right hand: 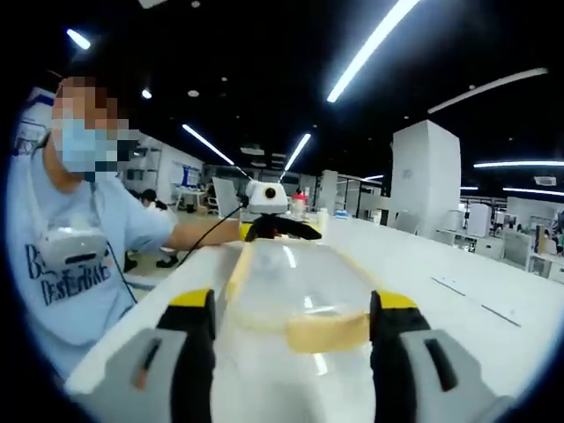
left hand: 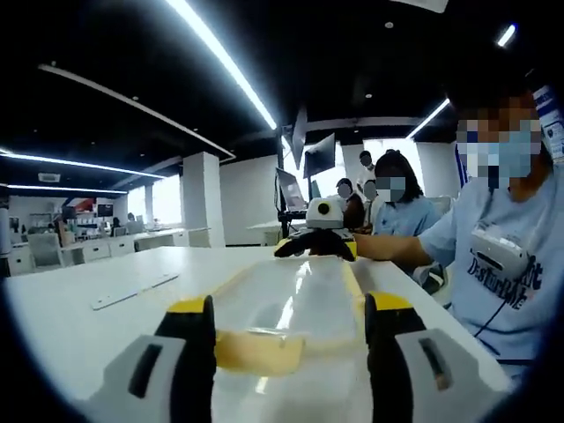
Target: Snap each plastic latch of the storage box into its locked position after aligning the lid with the box until every specified latch is closed and the lid sits flush.
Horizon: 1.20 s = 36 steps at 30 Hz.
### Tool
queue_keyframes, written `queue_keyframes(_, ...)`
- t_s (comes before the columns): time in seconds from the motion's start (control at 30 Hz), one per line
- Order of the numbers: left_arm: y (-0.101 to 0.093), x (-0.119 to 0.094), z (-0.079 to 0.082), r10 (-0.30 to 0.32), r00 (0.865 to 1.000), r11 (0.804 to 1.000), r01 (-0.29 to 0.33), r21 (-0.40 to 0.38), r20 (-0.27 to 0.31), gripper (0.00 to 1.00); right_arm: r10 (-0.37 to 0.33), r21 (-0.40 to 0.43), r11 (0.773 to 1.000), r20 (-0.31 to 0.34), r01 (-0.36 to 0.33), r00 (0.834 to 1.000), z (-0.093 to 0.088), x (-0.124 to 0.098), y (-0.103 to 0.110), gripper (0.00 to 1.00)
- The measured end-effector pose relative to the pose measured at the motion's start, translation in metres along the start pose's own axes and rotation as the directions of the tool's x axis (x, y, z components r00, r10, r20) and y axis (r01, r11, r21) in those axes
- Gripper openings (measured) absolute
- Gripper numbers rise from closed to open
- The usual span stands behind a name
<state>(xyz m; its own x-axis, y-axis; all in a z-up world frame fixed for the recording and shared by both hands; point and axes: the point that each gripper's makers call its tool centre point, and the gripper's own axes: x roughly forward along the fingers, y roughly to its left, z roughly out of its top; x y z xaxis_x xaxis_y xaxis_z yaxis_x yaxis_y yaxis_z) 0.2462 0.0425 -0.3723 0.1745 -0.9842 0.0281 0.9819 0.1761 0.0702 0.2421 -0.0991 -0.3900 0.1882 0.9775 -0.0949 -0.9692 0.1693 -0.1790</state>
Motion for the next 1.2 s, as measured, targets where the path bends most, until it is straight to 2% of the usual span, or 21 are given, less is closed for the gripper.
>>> queue_keyframes(0.07, 0.003, -0.001, 0.000, 0.000, 1.000, 1.000, 0.000, 0.001, 0.000, 0.70, -0.005, -0.004, 1.000, 0.002, 0.005, 1.000, 0.000, -0.001, -0.001, 0.66)
queue_keyframes(0.47, 0.007, 0.001, 0.002, -0.010, 1.000, 1.000, 0.010, 0.009, 0.016, 0.68, -0.012, -0.058, 0.998, -0.014, 0.011, 1.000, -0.003, 0.001, 0.000, 0.68)
queue_keyframes(0.77, 0.001, 0.005, 0.001, -0.024, 1.000, 0.999, 0.023, 0.025, 0.017, 0.65, -0.031, -0.089, 0.996, -0.036, 0.028, 0.999, -0.005, 0.004, -0.001, 0.68)
queue_keyframes(0.93, 0.001, 0.007, 0.001, -0.029, 0.999, 0.999, 0.029, 0.020, 0.025, 0.65, -0.062, -0.115, 0.992, -0.062, 0.055, 0.996, -0.007, 0.007, 0.000, 0.69)
queue_keyframes(1.1, 0.003, 0.007, 0.000, -0.016, 1.000, 1.000, 0.016, 0.020, 0.008, 0.66, -0.111, -0.127, 0.987, -0.069, 0.101, 0.991, -0.009, 0.011, -0.001, 0.70)
queue_keyframes(1.2, 0.007, 0.008, 0.000, 0.027, 1.000, 0.999, -0.027, 0.032, -0.007, 0.73, -0.161, -0.111, 0.982, -0.083, 0.152, 0.983, -0.010, 0.011, -0.006, 0.75)
